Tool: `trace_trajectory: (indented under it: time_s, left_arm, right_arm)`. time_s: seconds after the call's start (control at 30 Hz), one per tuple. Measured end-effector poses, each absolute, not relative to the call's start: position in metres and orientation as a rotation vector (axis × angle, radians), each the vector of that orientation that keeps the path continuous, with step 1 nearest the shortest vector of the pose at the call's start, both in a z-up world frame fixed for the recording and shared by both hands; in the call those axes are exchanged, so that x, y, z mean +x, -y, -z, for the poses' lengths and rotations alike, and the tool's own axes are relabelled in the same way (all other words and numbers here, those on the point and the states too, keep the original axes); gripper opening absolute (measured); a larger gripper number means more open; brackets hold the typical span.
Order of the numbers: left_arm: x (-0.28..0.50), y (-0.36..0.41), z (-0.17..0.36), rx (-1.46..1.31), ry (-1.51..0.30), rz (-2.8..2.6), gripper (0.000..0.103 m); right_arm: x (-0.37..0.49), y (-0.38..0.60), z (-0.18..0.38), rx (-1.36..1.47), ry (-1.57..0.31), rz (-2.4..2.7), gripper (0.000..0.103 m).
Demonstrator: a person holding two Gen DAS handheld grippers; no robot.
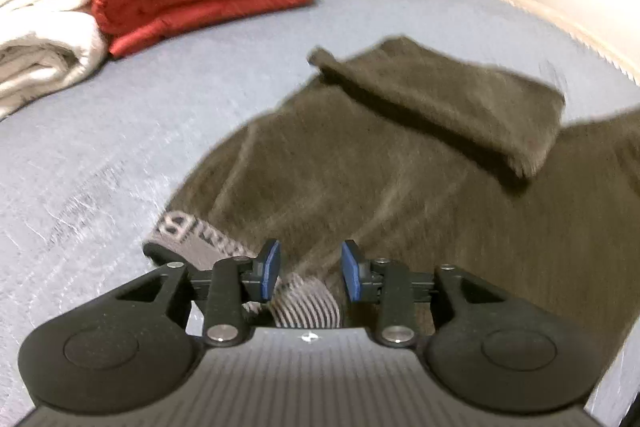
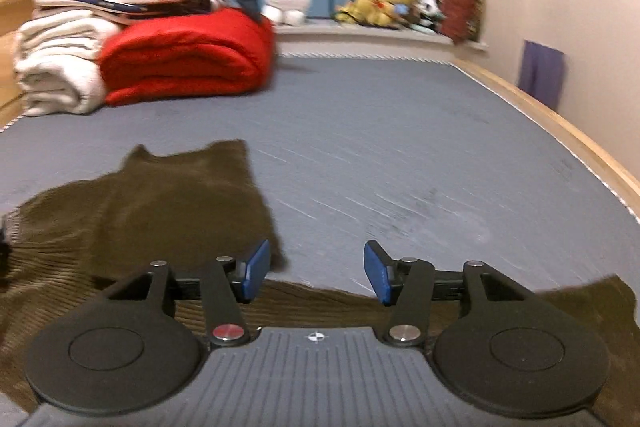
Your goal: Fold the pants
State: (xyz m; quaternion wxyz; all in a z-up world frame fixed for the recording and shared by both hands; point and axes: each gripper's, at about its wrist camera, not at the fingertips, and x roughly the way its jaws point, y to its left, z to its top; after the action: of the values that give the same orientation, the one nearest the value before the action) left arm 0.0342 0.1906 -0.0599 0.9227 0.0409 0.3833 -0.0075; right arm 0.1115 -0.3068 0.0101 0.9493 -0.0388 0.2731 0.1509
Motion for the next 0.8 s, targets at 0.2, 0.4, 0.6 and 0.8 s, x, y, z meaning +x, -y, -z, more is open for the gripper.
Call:
trace_trajectory:
  time_s: [0.2,0.4,0.6,0.8]
  left_arm:
    - [0.056,-0.209,0.081,0.03,-0.917,-0.092,0.038]
    - [0.049,-0.197,0.046,-0.02,-0.83,-0.081,0.046]
    - [0.042,-0.169,0.028,-0.001,-0.768,-0.043,0.059]
    - [0.039,-0.14,0.039,0.096,-0.77,0.006,0.067]
  right_arm:
    - [0.116,0.289,-0.018,-0.073,-0.536,-0.336,0.056]
    - [0.129,0.283,-0.011,-0.028,-0.539,-0.317,0.056]
    - [0.137,0.276,-0.006,-0.027,-0.543,-0.307,0.056]
    - [0.138,0.268,-0.003,-0.052,-0.542,-0.313,0.059]
